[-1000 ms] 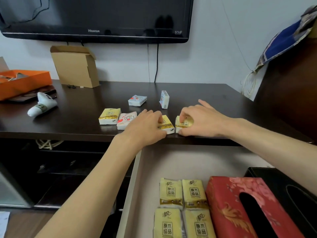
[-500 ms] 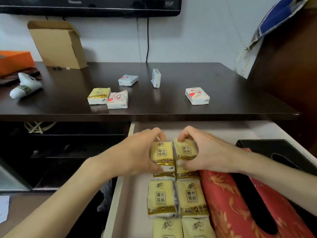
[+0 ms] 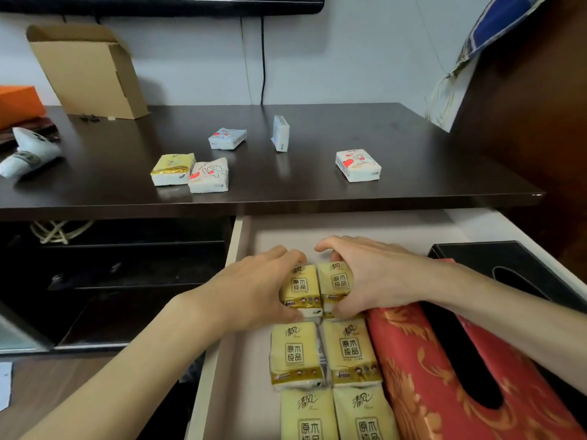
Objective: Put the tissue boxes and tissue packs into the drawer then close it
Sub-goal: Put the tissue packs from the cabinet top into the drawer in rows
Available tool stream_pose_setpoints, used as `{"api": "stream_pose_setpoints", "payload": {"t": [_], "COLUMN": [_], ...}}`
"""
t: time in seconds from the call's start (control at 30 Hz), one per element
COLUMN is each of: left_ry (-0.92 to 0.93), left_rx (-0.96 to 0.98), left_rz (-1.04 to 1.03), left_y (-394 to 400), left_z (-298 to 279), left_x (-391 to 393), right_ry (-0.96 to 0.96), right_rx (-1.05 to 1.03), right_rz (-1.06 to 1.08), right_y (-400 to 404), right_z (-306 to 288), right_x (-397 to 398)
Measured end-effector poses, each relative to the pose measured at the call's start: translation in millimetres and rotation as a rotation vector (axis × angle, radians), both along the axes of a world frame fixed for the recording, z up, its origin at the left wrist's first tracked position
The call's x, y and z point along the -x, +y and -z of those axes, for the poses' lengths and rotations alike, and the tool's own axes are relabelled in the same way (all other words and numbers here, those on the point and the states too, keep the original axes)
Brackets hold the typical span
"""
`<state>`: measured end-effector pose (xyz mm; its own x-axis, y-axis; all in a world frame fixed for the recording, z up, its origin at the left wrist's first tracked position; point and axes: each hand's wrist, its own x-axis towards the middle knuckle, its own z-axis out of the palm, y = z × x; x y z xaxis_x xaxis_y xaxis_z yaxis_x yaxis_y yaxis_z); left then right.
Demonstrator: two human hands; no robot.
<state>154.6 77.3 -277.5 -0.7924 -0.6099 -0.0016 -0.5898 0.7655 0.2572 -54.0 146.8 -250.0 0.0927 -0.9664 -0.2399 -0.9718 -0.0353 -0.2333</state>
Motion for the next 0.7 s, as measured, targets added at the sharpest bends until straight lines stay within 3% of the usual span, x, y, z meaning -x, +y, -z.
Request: {"api": "stream_pose_setpoints", "payload": {"t": [0.13, 0.2, 0.3, 0.4, 0.47, 0.53, 0.63, 0.7], "left_ry": [0.009, 0.130, 0.589, 0.936, 0.876, 0.693, 0.396, 0.312], "left_rx": [0.007, -0.128, -0.283, -0.084, 0.158, 0.265, 0.323, 0.367], "left_rz": [0.017, 0.015, -0.017, -0.205, -0.385, -0.479, -0.402, -0.374], "left_y": [1, 0, -15, -39, -56, -69, -76, -73], "left_z": [2, -9, -40, -60, -60, -54, -43, -40], "left_x": [-1, -5, -20, -45, -60, -66, -58, -47], "right_ry": [0.004, -0.021, -0.257, -0.584, -0.606, -0.510, -0.257, -0.119], "right_rx": [0.022, 0.070, 0.253, 0.489, 0.568, 0.606, 0.641, 0.613], "right_rz": [0.003, 0.005, 0.037, 0.078, 0.051, 0.025, 0.085, 0.199], "right_y": [0, 4, 10, -1, -20, -44, -80, -95], "right_z": [2, 3, 3, -7, -20, -35, -48, -51], "right_x": [1, 2, 3, -5, -15, -20, -12, 2]}}
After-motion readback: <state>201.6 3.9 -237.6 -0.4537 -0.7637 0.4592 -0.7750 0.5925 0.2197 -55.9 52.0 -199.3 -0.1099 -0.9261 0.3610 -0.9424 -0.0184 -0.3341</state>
